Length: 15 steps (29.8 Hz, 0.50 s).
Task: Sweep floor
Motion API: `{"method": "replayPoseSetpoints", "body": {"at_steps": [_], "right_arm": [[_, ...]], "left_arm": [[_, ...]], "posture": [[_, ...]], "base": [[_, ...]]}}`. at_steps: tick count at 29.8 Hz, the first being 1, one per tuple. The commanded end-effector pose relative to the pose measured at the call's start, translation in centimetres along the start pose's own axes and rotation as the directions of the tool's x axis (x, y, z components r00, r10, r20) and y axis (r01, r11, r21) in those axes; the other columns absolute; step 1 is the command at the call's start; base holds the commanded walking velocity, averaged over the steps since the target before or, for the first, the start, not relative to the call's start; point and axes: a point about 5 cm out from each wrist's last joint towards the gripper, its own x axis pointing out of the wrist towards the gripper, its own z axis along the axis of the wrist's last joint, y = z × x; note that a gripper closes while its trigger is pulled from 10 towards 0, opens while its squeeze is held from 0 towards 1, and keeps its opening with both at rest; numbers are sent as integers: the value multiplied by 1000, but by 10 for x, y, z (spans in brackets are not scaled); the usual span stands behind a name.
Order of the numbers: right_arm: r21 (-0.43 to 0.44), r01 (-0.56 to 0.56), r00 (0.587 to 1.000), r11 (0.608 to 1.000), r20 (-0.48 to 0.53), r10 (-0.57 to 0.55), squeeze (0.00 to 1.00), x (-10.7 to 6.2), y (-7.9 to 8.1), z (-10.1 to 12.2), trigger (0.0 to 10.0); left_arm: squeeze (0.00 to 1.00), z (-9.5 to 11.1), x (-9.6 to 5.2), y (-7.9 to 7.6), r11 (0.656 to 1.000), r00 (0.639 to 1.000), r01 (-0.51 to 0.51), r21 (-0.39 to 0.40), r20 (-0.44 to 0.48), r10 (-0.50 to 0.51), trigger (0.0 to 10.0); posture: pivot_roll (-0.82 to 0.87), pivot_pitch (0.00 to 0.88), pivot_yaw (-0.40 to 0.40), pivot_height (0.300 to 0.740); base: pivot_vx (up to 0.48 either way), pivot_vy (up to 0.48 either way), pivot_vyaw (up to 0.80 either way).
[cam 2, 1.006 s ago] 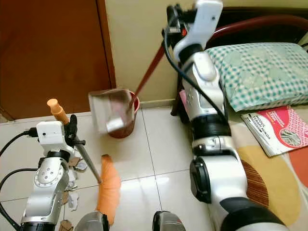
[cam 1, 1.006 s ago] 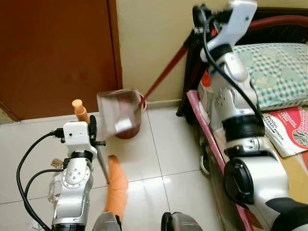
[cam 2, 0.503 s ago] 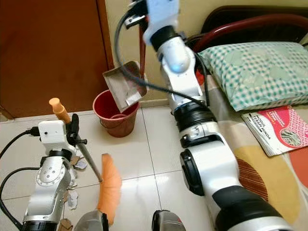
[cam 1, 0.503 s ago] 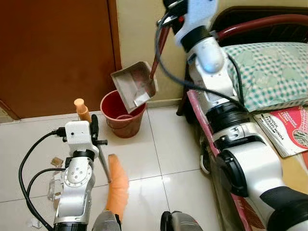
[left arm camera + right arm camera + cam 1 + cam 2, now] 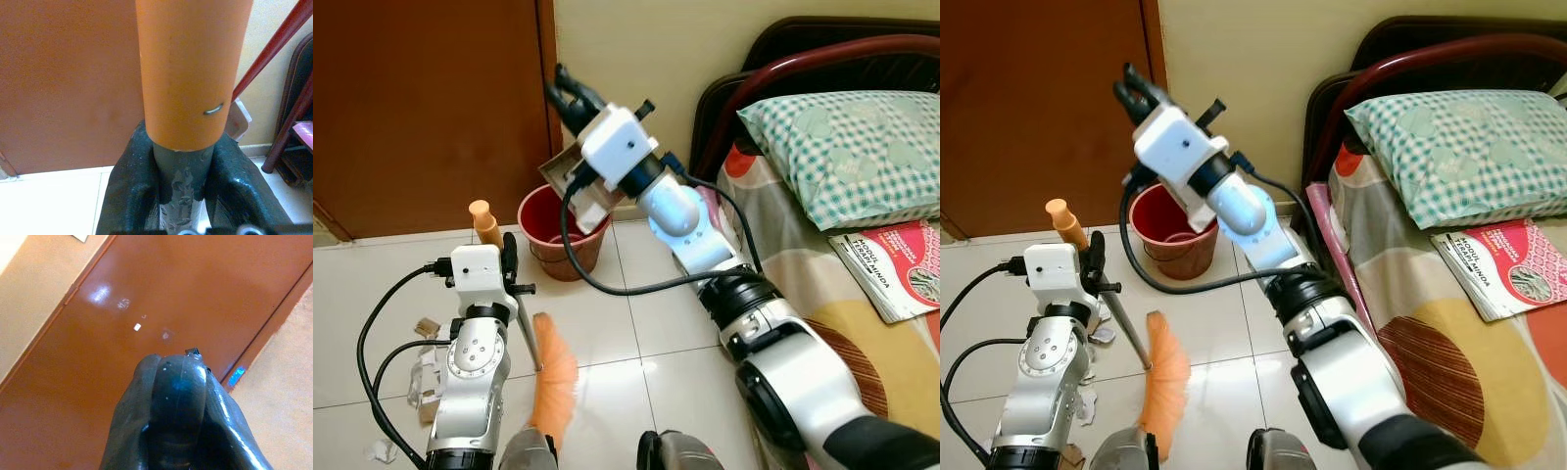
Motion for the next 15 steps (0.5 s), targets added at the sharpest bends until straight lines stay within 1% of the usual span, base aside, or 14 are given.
{"method": "replayPoseSetpoints", "body": {"at_steps": [1,3,5,7,8,9,10,11,12,13,14,15], "right_arm": [[-74,12,996,997,92,-5,0,3,-2,13,10000],[-80,23,995,997,103,-15,0,3,-3,14,10000],[-85,73,990,994,124,-62,0,4,-8,18,10000],[-90,94,988,992,133,-81,0,5,-11,20,10000],[-101,126,983,987,150,-110,0,6,-17,24,10000],[-109,170,974,979,172,-150,0,8,-28,30,10000],[-109,170,974,979,172,-150,0,8,-28,30,10000],[-121,221,961,968,194,-196,0,9,-40,36,10000],[-129,256,951,958,210,-226,0,10,-49,40,10000],[-132,305,937,943,218,-273,0,9,-62,45,10000],[-133,334,927,933,223,-301,0,8,-70,47,10000],[-133,334,927,933,223,-301,0,8,-70,47,10000]], "left_arm": [[0,-10,-3,-4,1000,999,10,-1,-48,-10,10000],[0,-10,-3,-4,1000,999,11,-1,-49,-11,10000],[0,-10,-3,-5,1000,999,13,-1,-49,-13,10000],[0,-10,-3,-6,1000,999,13,-1,-49,-13,10000],[0,-10,-3,-6,1000,999,13,0,-48,-13,10000],[0,-10,-3,-6,1000,999,11,0,-47,-11,10000],[0,-10,-3,-6,1000,999,11,0,-47,-11,10000],[0,-10,-3,-6,1000,999,10,0,-47,-10,10000],[0,-10,-3,-5,1000,999,9,1,-47,-9,10000],[0,-10,-3,-5,1000,999,7,1,-48,-7,10000],[0,-10,-3,-4,1000,999,6,1,-48,-6,10000],[0,-10,-3,-4,1000,999,6,1,-48,-6,10000]], "posture": [[48,91,-102,740],[48,91,-102,740],[49,93,-103,740],[49,93,-103,740],[50,93,-104,740],[52,95,-106,740],[52,95,-106,740],[52,95,-106,740],[52,95,-106,740],[52,95,-106,740],[47,97,-104,740],[47,97,-104,740]], "base": [[0,0,0],[0,0,0],[0,0,0],[0,0,0],[0,0,0],[0,0,0],[0,0,0],[0,0,0],[0,0,0],[0,0,0],[0,0,0],[0,0,0]]}}
